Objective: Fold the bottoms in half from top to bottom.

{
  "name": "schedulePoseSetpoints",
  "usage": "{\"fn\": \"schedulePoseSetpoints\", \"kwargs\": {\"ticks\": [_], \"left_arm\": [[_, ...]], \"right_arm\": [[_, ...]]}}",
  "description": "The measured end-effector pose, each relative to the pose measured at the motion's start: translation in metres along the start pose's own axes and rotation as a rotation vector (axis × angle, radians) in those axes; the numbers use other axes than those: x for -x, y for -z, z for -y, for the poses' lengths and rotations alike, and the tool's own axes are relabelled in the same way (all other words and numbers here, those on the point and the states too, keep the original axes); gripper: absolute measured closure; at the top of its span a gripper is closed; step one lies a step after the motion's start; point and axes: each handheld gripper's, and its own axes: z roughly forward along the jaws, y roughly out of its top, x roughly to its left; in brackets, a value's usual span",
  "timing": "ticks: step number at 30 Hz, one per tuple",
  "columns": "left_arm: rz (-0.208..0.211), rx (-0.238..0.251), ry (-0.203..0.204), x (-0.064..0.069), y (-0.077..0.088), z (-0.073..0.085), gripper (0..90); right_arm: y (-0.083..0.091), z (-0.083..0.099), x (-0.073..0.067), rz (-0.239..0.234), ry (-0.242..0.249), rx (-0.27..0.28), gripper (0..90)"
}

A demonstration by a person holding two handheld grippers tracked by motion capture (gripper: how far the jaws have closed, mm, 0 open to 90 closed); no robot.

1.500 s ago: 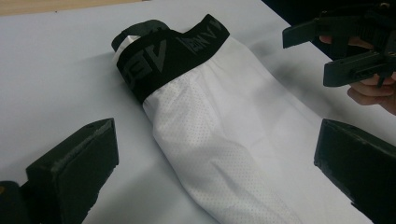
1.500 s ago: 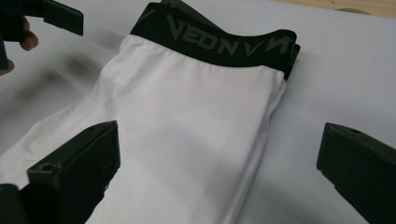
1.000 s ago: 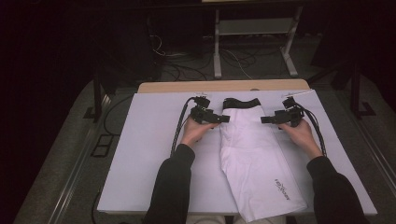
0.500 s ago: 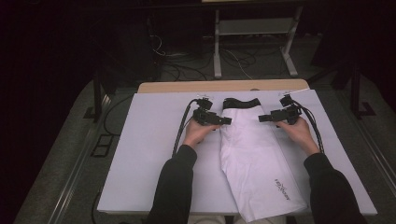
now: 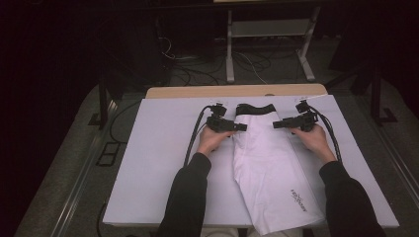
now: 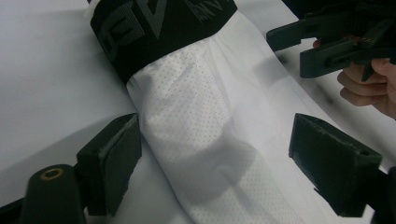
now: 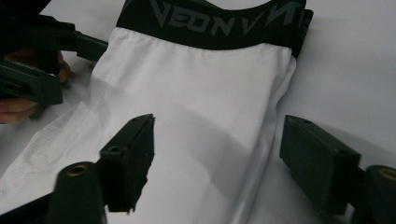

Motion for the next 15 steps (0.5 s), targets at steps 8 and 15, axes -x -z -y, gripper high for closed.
{"fn": "schedulePoseSetpoints", "kwargs": {"ticks": [8, 15], "left_arm": [[0.008, 0.019, 0.020, -0.005, -0.005, -0.001, 26.2], [-0.006, 0.038, 0.060, -0.011, -0.005, -0.001, 42.0]], "right_arm": [[-0.005, 0.002, 0.005, 0.026, -0.019, -0.001, 40.7], [-0.009, 0.002, 0.007, 0.033, -0.041, 0.022, 57.5]]}}
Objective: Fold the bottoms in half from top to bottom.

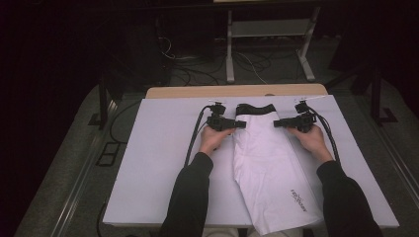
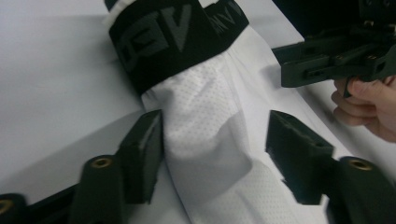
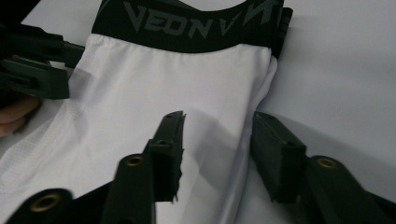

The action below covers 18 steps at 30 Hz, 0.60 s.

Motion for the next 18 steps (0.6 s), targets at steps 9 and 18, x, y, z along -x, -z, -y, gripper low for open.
{"fn": "schedulePoseSetpoints", "kwargs": {"ticks": [9, 18], "left_arm": [[-0.061, 0.007, 0.054, -0.001, -0.002, 0.000, 72.6], [-0.092, 0.008, 0.046, 0.004, 0.000, -0.002, 87.5]], "right_arm": [[-0.004, 0.001, -0.007, 0.095, 0.008, -0.006, 86.8], [0.002, 0.000, -0.012, 0.076, 0.022, 0.029, 87.8]]}}
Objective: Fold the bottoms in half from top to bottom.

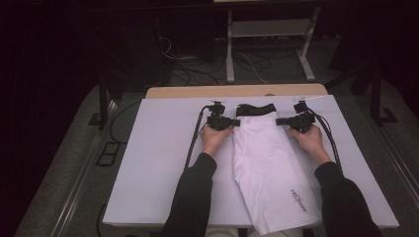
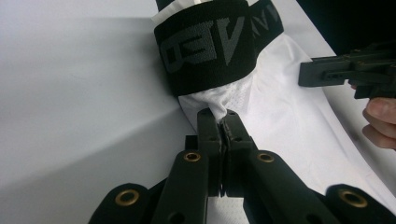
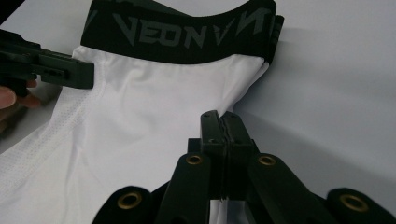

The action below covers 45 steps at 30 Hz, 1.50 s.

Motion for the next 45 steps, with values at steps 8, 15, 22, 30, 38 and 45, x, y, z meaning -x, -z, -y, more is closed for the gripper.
{"fn": "schedulePoseSetpoints", "kwargs": {"ticks": [8, 15, 22, 30, 38, 45], "left_arm": [[0.023, 0.031, -0.006, 0.007, 0.006, -0.001, 87.6], [0.037, 0.035, -0.010, 0.010, 0.010, 0.001, 87.5], [0.049, 0.035, -0.008, 0.015, 0.015, -0.001, 87.4], [0.052, 0.035, -0.038, 0.026, 0.023, -0.004, 87.4], [0.062, 0.037, -0.060, 0.037, 0.032, -0.001, 87.5], [0.062, 0.038, -0.064, 0.045, 0.035, 0.002, 87.5]], "right_arm": [[0.003, 0.004, -0.002, -0.001, 0.019, 0.003, 87.8], [0.014, 0.004, -0.004, -0.009, 0.025, 0.024, 87.9], [0.021, 0.005, -0.008, -0.011, 0.032, 0.034, 87.8], [0.028, 0.007, -0.011, -0.016, 0.024, 0.052, 87.9], [0.038, 0.010, -0.018, -0.016, 0.031, 0.067, 87.8], [0.042, 0.013, -0.021, -0.015, 0.032, 0.065, 87.9]]}}
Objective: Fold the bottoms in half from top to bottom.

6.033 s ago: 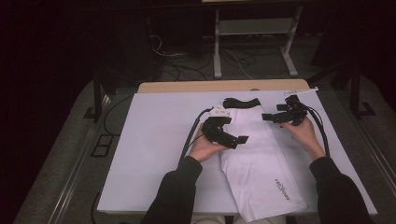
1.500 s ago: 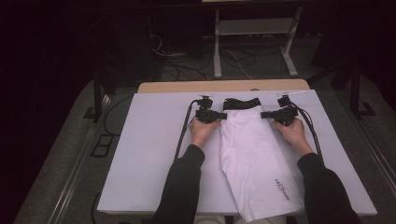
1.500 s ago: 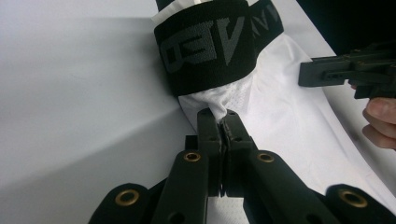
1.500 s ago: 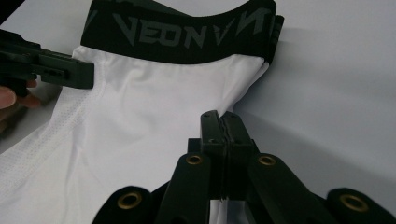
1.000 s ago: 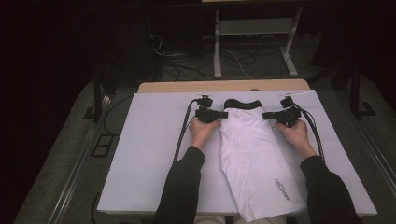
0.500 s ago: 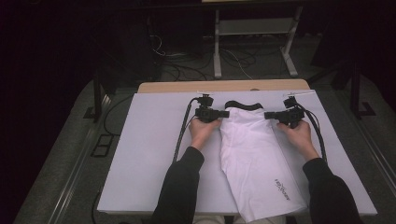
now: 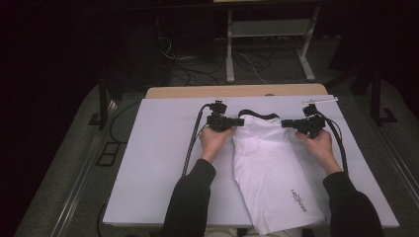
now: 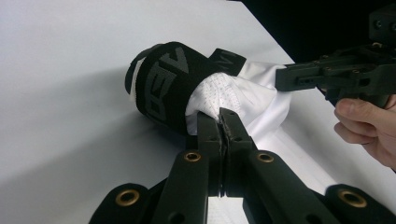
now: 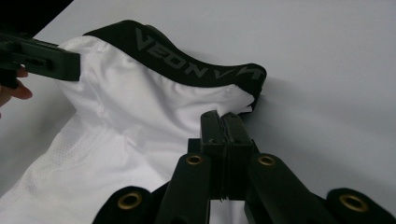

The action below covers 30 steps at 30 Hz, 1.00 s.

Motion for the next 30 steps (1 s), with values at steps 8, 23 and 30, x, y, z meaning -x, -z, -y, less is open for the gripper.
{"fn": "schedulePoseSetpoints", "kwargs": {"ticks": [8, 23, 30], "left_arm": [[0.009, 0.008, -0.003, 0.013, 0.006, 0.001, 87.5], [0.013, 0.002, 0.000, 0.036, 0.017, 0.017, 87.5], [0.015, -0.004, -0.013, 0.042, 0.023, 0.022, 87.5]], "right_arm": [[0.006, 0.001, -0.003, 0.000, 0.008, -0.008, 87.9], [0.014, 0.014, -0.016, 0.014, 0.052, -0.034, 87.8], [0.021, 0.018, -0.022, 0.004, 0.068, -0.031, 87.9]]}}
